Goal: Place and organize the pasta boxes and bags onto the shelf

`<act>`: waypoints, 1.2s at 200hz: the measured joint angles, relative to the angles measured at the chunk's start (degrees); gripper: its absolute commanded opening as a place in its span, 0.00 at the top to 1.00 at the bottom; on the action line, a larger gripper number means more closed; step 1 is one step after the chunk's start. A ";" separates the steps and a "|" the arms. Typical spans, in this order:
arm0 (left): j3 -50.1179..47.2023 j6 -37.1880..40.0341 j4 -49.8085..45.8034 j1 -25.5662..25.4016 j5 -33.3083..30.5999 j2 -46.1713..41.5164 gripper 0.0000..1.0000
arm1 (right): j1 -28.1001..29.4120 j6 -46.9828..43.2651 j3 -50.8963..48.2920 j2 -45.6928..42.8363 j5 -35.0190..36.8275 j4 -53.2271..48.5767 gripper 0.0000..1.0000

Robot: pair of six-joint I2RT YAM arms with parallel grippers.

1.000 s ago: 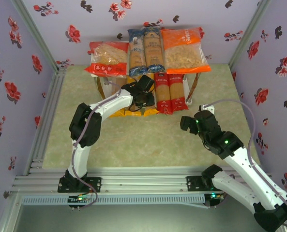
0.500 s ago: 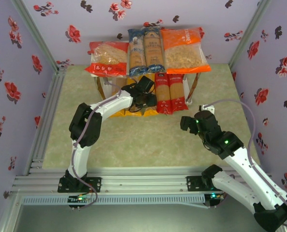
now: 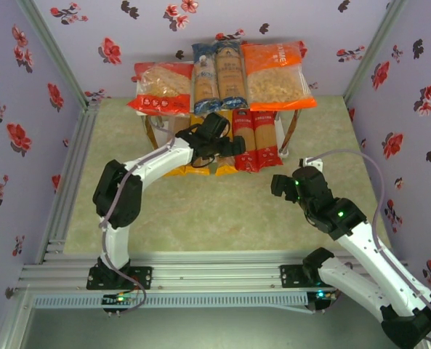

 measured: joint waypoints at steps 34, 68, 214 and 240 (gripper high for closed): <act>-1.40 2.08 0.72 0.00 0.00 -2.56 0.00 | 0.00 0.83 0.00 -0.04 0.00 0.00 0.01; -3.61 3.78 4.66 -0.07 1.44 -4.42 0.00 | 0.00 1.22 -0.04 -0.04 0.00 0.02 0.01; -8.11 5.90 16.33 -1.40 7.61 -0.63 0.00 | 0.00 1.44 -0.33 0.31 0.00 -0.72 0.01; -8.61 5.88 17.16 -1.40 7.61 -0.39 0.00 | 0.00 1.46 -0.37 0.33 0.00 -0.90 0.01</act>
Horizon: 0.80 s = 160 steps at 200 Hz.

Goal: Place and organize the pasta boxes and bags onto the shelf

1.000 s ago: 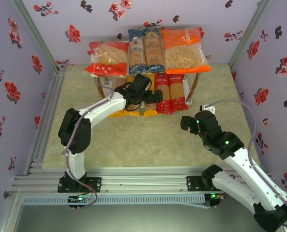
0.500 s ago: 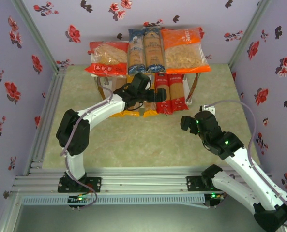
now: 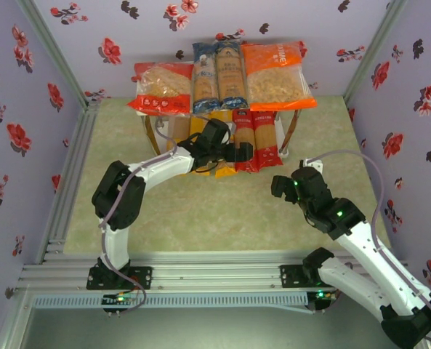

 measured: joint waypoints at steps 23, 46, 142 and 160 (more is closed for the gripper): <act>-0.04 0.00 0.59 0.00 0.20 0.42 0.01 | 0.00 0.00 0.00 0.00 0.00 -0.11 0.01; -0.04 0.22 0.79 0.02 0.15 0.70 0.01 | 0.00 0.00 0.00 0.00 0.02 -0.61 0.01; 1.42 3.78 -1.09 0.37 -2.43 1.66 0.00 | 0.00 0.02 0.00 0.00 0.24 -1.68 0.01; 1.44 4.50 -1.20 0.37 -2.49 1.66 0.00 | 0.00 0.31 0.00 0.00 0.24 -1.66 0.01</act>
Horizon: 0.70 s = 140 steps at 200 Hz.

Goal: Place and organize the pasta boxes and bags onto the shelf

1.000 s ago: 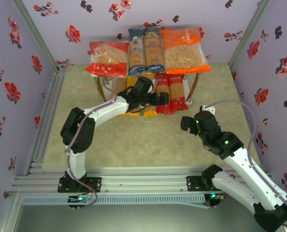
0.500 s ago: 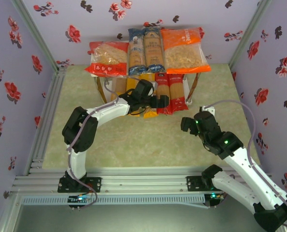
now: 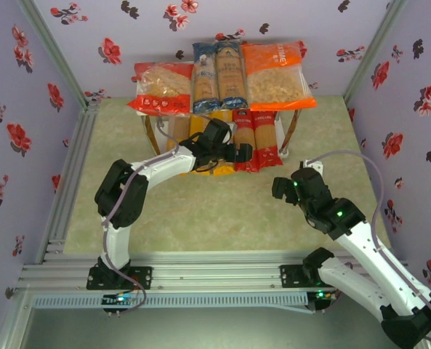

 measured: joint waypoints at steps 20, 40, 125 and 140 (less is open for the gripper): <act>-0.02 0.98 0.02 0.00 0.00 -0.02 0.00 | 0.00 0.57 0.00 0.00 0.00 -0.02 0.01; -0.09 1.97 0.35 -0.07 -0.24 -0.04 0.00 | 0.00 0.79 0.00 0.00 0.00 -0.02 0.01; -4.68 10.03 3.78 -3.98 -2.34 -7.04 0.00 | 0.00 1.18 0.00 0.00 0.92 -0.02 0.01; -4.98 11.82 3.72 -5.44 -2.34 -9.27 0.00 | 0.00 1.16 0.00 0.00 1.38 -0.04 0.01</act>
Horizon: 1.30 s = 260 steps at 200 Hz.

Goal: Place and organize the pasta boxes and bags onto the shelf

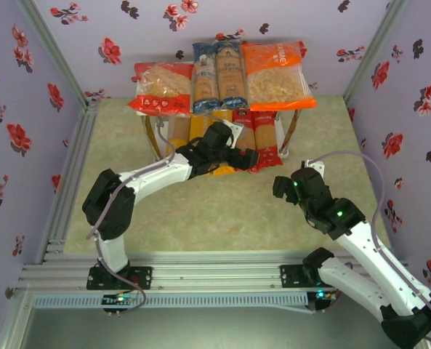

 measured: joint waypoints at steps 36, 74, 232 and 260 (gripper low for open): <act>-6.34 3.85 -0.50 -4.63 -0.02 -8.68 0.00 | 0.00 -0.02 0.04 0.00 1.33 -1.25 0.01; -24.50 3.76 0.72 -7.56 -3.26 -27.43 0.00 | -0.02 0.00 0.04 -1.49 3.17 -3.06 0.01; -46.36 4.92 -9.46 2.29 -54.60 -74.03 0.00 | -0.28 1.33 0.00 -9.01 7.85 -5.99 0.01; -50.95 8.55 -2.51 8.63 -59.04 -73.57 0.00 | -0.28 1.31 0.00 -9.01 7.82 -5.97 0.01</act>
